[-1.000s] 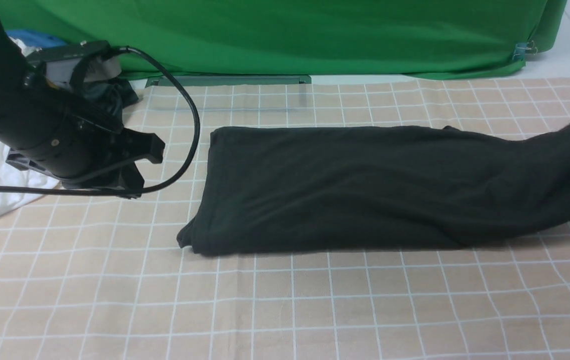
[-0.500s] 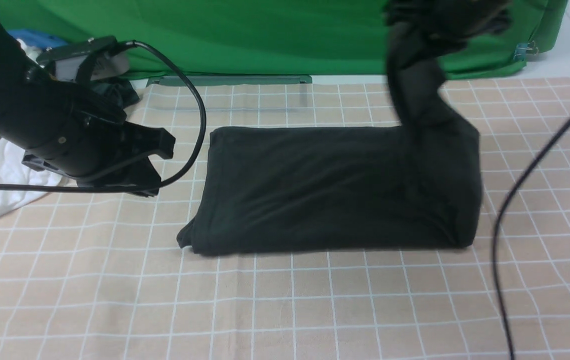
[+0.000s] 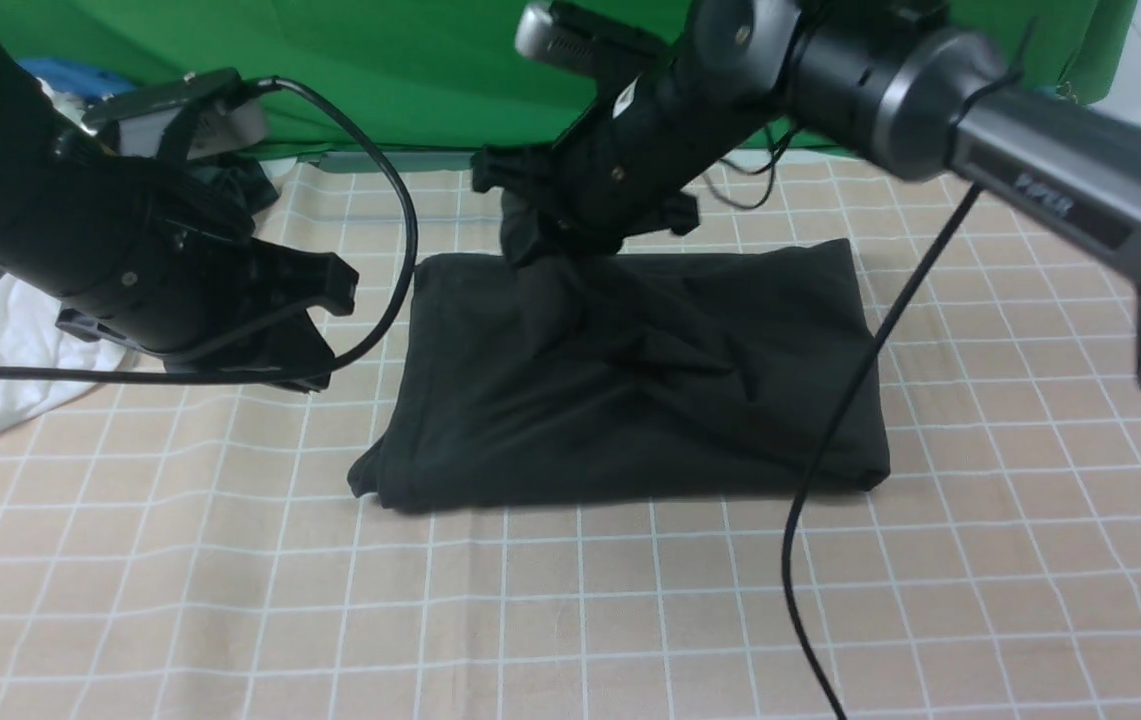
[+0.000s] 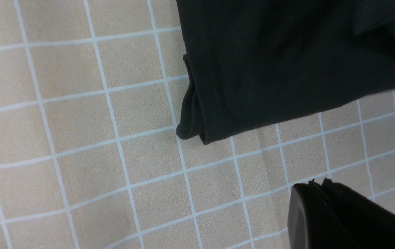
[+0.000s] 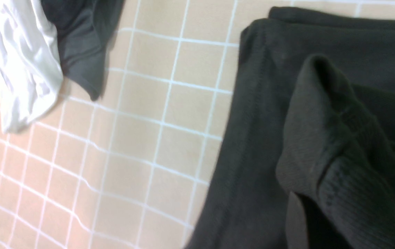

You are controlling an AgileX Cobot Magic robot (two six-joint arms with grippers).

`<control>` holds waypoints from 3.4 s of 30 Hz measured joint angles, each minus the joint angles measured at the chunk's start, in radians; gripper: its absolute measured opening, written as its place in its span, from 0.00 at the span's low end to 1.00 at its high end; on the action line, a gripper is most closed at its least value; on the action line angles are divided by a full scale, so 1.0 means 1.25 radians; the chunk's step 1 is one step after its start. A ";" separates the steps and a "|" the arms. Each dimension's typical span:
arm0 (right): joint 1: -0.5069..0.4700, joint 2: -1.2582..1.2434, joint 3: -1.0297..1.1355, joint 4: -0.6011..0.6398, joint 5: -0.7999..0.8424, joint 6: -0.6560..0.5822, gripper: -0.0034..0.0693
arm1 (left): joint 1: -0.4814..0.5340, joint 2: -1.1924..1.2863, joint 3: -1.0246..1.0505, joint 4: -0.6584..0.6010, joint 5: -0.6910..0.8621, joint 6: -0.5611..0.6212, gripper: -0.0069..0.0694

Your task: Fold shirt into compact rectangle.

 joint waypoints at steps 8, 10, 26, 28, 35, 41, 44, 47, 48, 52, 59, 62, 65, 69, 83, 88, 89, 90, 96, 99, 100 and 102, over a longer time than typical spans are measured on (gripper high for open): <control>0.031 0.040 0.000 0.038 -0.078 -0.006 0.56 | 0.000 0.000 0.000 -0.003 0.000 0.006 0.12; 0.027 0.036 -0.001 0.041 -0.068 -0.054 0.64 | 0.000 0.000 0.000 -0.003 0.000 0.006 0.12; -0.072 0.024 -0.046 -0.162 0.344 -0.255 0.10 | 0.000 0.025 0.000 -0.010 -0.036 0.008 0.12; -0.069 0.047 -0.039 -0.162 0.348 -0.256 0.10 | 0.000 0.041 0.000 -0.011 -0.038 0.008 0.12; -0.014 0.064 0.017 -0.150 0.347 -0.256 0.10 | 0.000 0.071 0.000 -0.012 -0.071 0.009 0.12; 0.047 0.056 0.020 -0.130 0.347 -0.282 0.10 | 0.004 0.073 0.000 -0.012 -0.092 -0.013 0.12; 0.047 0.040 0.020 -0.151 0.348 -0.282 0.10 | 0.026 0.086 0.000 -0.012 -0.092 -0.039 0.12; 0.028 0.004 0.020 -0.173 0.348 -0.282 0.10 | 0.046 0.114 -0.002 -0.015 -0.094 -0.031 0.12; 0.020 -0.016 0.020 -0.177 0.348 -0.282 0.10 | 0.048 0.128 -0.006 -0.021 -0.094 -0.023 0.12; -0.026 -0.104 0.024 -0.180 0.348 -0.282 0.10 | 0.036 0.185 -0.038 -0.076 -0.097 0.028 0.12; -0.111 -0.221 0.148 -0.188 0.348 -0.286 0.10 | -0.007 0.296 -0.124 -0.087 -0.151 0.055 0.36; -0.124 -0.239 0.220 -0.189 0.353 -0.306 0.10 | -0.018 0.356 -0.150 -0.090 -0.170 0.076 0.60; -0.123 -0.240 0.249 -0.186 0.353 -0.311 0.10 | -0.024 0.395 -0.160 -0.101 -0.180 0.081 0.74; -0.123 -0.240 0.256 -0.186 0.353 -0.319 0.10 | -0.027 0.434 -0.160 -0.115 -0.166 0.109 0.76; -0.124 -0.240 0.256 -0.183 0.353 -0.358 0.10 | -0.005 0.405 -0.252 -0.067 -0.035 0.192 0.12; -0.124 -0.240 0.256 -0.181 0.353 -0.383 0.16 | 0.001 0.389 -0.286 -0.033 0.035 0.188 0.12; -0.124 -0.238 0.256 -0.178 0.353 -0.385 0.18 | 0.000 0.389 -0.286 -0.029 0.045 0.188 0.12; -0.124 -0.237 0.257 -0.177 0.353 -0.387 0.20 | 0.000 0.390 -0.286 -0.025 0.050 0.188 0.12; -0.124 -0.197 0.278 -0.171 0.354 -0.397 0.28 | 0.000 0.392 -0.286 0.026 0.045 0.187 0.12; -0.124 -0.173 0.279 -0.169 0.348 -0.407 0.30 | 0.000 0.392 -0.286 0.036 0.065 0.177 0.12; -0.124 -0.172 0.279 -0.167 0.344 -0.408 0.30 | 0.000 0.392 -0.286 0.036 0.071 0.172 0.13; -0.124 -0.171 0.279 -0.162 0.334 -0.408 0.31 | 0.000 0.392 -0.286 0.038 0.075 0.158 0.18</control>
